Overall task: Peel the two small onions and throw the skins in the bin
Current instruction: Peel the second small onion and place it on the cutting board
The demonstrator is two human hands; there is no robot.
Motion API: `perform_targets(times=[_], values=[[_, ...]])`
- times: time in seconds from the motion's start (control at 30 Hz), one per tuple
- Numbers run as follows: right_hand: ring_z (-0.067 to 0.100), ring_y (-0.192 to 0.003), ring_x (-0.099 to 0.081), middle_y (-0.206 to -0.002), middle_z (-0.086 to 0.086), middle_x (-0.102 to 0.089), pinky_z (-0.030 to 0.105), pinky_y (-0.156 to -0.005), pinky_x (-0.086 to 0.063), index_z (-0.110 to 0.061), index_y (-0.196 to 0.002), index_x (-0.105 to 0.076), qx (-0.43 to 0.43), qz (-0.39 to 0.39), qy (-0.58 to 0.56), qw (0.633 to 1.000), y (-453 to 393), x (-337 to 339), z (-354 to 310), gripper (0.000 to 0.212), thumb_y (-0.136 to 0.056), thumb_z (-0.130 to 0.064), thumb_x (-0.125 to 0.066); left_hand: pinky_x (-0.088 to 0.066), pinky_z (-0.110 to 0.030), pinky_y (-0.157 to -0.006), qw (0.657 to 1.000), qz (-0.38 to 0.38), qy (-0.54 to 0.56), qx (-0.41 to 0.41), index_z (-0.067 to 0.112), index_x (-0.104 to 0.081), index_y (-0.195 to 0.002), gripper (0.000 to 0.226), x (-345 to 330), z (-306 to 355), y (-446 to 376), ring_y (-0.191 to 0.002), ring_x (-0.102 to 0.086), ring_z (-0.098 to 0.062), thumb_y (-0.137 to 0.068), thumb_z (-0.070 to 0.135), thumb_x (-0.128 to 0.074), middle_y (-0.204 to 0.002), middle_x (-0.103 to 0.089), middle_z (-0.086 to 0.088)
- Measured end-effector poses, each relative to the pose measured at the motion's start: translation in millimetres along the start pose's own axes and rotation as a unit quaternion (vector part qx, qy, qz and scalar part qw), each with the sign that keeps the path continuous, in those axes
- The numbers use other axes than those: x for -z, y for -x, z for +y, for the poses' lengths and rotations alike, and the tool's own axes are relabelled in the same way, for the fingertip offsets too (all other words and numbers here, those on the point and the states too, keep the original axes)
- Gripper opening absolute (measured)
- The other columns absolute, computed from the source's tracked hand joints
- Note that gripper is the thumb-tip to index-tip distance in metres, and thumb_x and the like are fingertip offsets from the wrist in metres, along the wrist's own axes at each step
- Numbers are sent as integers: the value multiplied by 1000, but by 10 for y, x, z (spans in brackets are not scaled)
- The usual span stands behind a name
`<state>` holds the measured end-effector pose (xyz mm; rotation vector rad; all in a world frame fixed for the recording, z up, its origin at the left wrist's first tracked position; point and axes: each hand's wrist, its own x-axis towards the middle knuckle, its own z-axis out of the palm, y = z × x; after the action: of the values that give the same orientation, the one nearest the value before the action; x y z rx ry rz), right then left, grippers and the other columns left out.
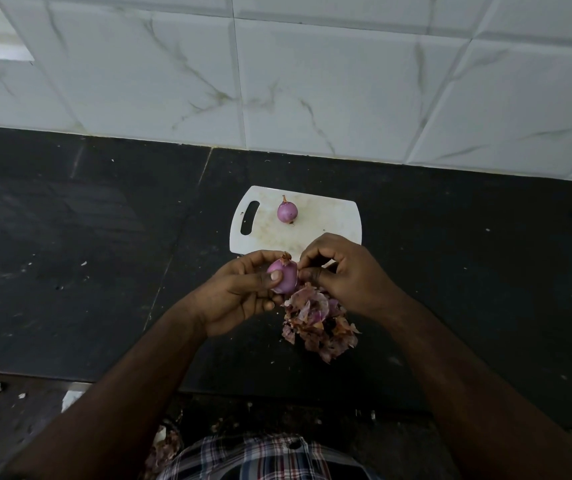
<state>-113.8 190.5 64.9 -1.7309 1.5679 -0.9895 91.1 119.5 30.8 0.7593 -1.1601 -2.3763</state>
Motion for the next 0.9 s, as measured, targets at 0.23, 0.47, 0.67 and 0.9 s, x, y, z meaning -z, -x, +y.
perform_targets(times=[0.23, 0.47, 0.67, 0.9], values=[[6, -87, -59, -92, -8, -60, 15, -73, -47, -22, -87, -66, -18, -24, 43, 999, 77, -17, 135, 16, -86, -8, -72, -54, -22, -58, 996, -10, 85, -7, 9, -64, -120, 45, 33, -12, -6, -66, -61, -16, -78, 18, -78, -99, -65, -15], [7, -86, -57, -96, -7, -59, 36, -78, -52, -20, -93, -68, -59, -86, 165, 981, 163, -52, 287, 8, -87, -14, -69, -53, -24, -56, 991, 15, 131, 1, 7, -60, -125, 72, 37, 32, -29, -64, -61, -18, -61, 24, -86, -96, -61, -17], [-2, -106, -62, -119, -12, -69, 19, -90, -50, -25, -123, -69, -116, -10, 86, 990, 135, -9, 158, 31, -93, -20, -65, -51, -24, -57, 996, 26, 83, 2, 8, -60, -132, 53, 23, 35, -17, -69, -57, -18, -80, 15, -54, -103, -62, -16], [6, -84, -70, -91, -8, -72, 31, -79, -61, -22, -114, -71, -129, 100, -71, 984, 28, -207, -134, 28, -87, -21, -74, -56, -24, -62, 997, 66, -8, -41, 12, -63, -124, 38, -103, 6, -23, -77, -64, -15, -87, 10, -71, -99, -69, -8]])
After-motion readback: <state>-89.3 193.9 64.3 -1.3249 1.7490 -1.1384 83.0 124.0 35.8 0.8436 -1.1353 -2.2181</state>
